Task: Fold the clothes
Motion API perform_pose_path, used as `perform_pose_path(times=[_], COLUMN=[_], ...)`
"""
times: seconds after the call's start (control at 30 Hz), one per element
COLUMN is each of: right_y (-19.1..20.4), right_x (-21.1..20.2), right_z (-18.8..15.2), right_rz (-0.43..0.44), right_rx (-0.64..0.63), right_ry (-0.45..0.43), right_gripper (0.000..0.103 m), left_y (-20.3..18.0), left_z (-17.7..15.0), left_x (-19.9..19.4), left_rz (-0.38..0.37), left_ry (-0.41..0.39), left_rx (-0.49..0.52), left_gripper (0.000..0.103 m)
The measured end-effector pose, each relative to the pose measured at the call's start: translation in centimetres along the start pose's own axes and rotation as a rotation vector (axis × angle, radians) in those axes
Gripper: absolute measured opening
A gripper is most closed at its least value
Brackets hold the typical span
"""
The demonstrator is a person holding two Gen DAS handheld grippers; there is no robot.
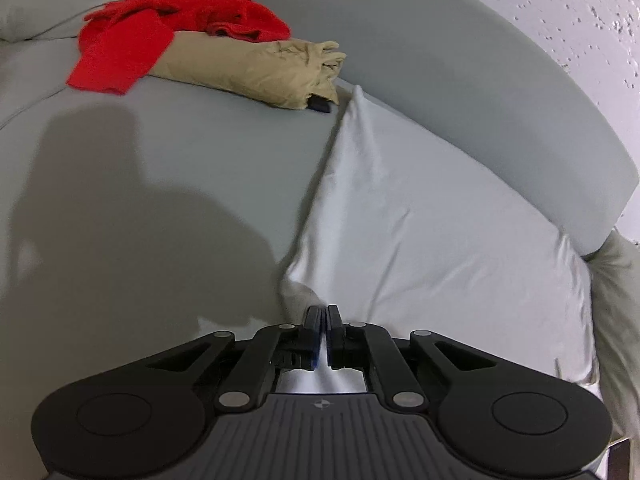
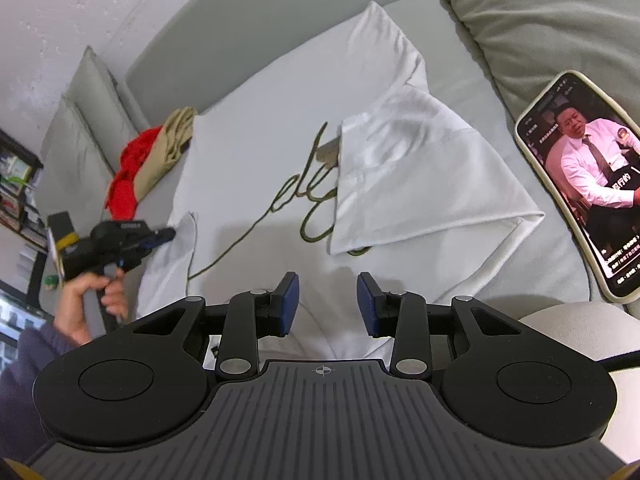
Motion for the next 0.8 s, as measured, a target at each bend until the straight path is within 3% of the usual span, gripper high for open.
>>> perform_pose_path(times=[0.03, 0.1, 0.17, 0.27, 0.4, 0.6, 0.7, 0.8], right_y=[0.0, 0.1, 0.2, 0.2, 0.5, 0.7, 0.1, -0.3], right_x=[0.0, -0.1, -0.4, -0.6, -0.8, -2.6, -3.2, -3.7], right_z=[0.0, -0.1, -0.1, -0.2, -0.4, -0.9, -1.1, -1.3], right_rz=[0.002, 0.007, 0.012, 0.019, 0.027, 0.043, 0.041, 0.039], right_rx=[-0.002, -0.002, -0.001, 0.006, 0.004, -0.021, -0.012, -0.004], right_ry=[0.002, 0.003, -0.002, -0.004, 0.001, -0.021, -0.026, -0.035], right_gripper=[0.040, 0.041, 0.042, 0.043, 0.043, 0.049, 0.049, 0.049], left_y=[-0.4, -1.5, -2.7, -3.2, -2.0, -3.2, -2.7, -3.4], left_z=[0.2, 0.1, -0.4, -1.9, -4.4, -8.4, -10.0, -11.2], left_x=[0.1, -0.9, -2.2, -3.6, -4.1, -8.7, -10.5, -12.3], left_rz=[-0.011, -0.043, -0.069, -0.014, 0.150, 0.234, 0.283, 0.242], left_ry=[-0.002, -0.011, -0.008, 0.054, 0.153, 0.247, 0.300, 0.283], left_rx=[0.002, 0.017, 0.030, 0.069, 0.129, 0.257, 0.249, 0.231], left_gripper=[0.008, 0.026, 0.030, 0.030, 0.026, 0.033, 0.034, 0.034])
Point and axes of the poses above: each gripper's, at about its wrist camera, not at the fingertips, and x roughly the way its jaws point, y to its left, z to its top, the point moved 9 cm from there along x, roughly the way its jaws point, and after that the axes turned 15 degrees about -z, right-handed, at the moved point
